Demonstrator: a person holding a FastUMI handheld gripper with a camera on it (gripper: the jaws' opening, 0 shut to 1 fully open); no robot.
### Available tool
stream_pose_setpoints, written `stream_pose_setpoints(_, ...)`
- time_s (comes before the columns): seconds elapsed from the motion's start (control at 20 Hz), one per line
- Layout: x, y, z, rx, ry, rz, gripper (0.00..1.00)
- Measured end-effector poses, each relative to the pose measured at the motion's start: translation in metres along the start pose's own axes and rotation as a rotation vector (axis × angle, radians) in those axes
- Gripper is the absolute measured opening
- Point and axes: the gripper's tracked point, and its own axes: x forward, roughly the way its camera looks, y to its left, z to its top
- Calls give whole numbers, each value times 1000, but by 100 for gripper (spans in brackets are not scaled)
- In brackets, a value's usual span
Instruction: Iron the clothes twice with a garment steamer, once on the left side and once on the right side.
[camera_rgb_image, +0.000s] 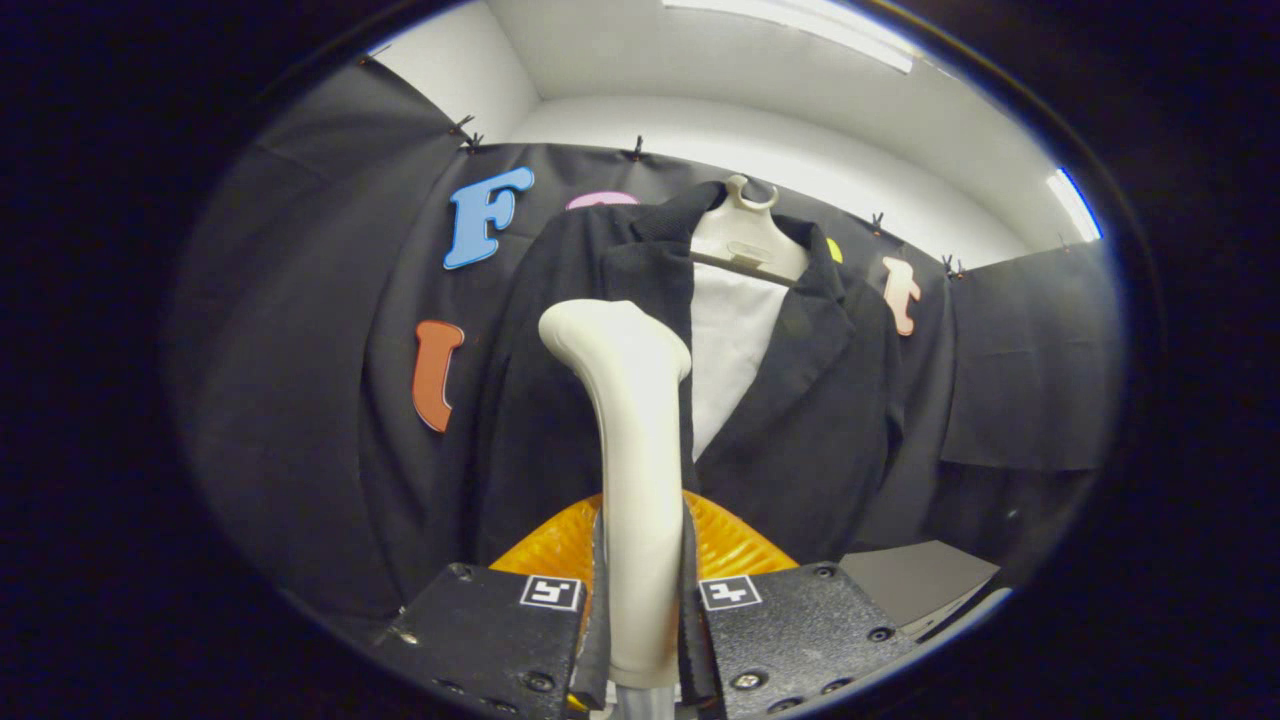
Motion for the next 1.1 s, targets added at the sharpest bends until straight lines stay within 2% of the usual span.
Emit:
stream_pose_setpoints(0.9, -29, 10, -96, -10, 110, -12, 30)
stream_pose_setpoints(1.1, -36, 15, -133, -11, 185, 7, 30)
